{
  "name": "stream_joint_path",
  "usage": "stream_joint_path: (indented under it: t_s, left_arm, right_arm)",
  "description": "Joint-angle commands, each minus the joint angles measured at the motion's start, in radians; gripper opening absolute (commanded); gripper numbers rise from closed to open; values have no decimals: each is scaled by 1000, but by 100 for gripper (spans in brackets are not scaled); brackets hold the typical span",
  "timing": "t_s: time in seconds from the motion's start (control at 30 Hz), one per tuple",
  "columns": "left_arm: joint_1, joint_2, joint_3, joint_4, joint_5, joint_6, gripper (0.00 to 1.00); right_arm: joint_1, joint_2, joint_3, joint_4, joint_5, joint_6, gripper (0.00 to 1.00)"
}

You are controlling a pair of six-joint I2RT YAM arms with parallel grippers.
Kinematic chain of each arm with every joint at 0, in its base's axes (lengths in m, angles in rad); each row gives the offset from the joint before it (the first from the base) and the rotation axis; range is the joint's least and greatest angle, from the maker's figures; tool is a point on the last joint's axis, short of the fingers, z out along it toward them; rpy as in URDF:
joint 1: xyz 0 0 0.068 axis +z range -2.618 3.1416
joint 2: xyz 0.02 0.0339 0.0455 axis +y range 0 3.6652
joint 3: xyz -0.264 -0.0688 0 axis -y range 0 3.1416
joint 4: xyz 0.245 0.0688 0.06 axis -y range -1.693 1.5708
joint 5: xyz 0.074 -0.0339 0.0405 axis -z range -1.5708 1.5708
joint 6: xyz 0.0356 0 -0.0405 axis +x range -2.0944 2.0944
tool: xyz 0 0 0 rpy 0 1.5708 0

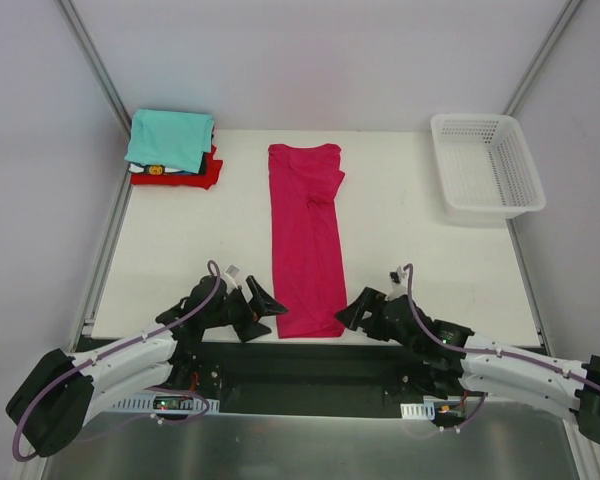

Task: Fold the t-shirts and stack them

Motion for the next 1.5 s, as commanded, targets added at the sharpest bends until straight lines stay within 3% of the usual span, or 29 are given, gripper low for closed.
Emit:
stream_joint_path:
  t_s: [0.0,0.5,1.1,1.47]
  left_arm:
    - [-18,14,-6,33,-27,-43,92]
    - [-87,139,-2,156,-56,-73,86]
    - [-95,153,0,170,-59,-73,54]
    - [-106,182,0,193,-61,-78,54]
  right_arm:
    - [14,31,4,51,29,32,89]
    - [40,146,21,140,20,37,89]
    - [55,164,15,169,37,51,74]
    - [66,318,49,296,0,43,72]
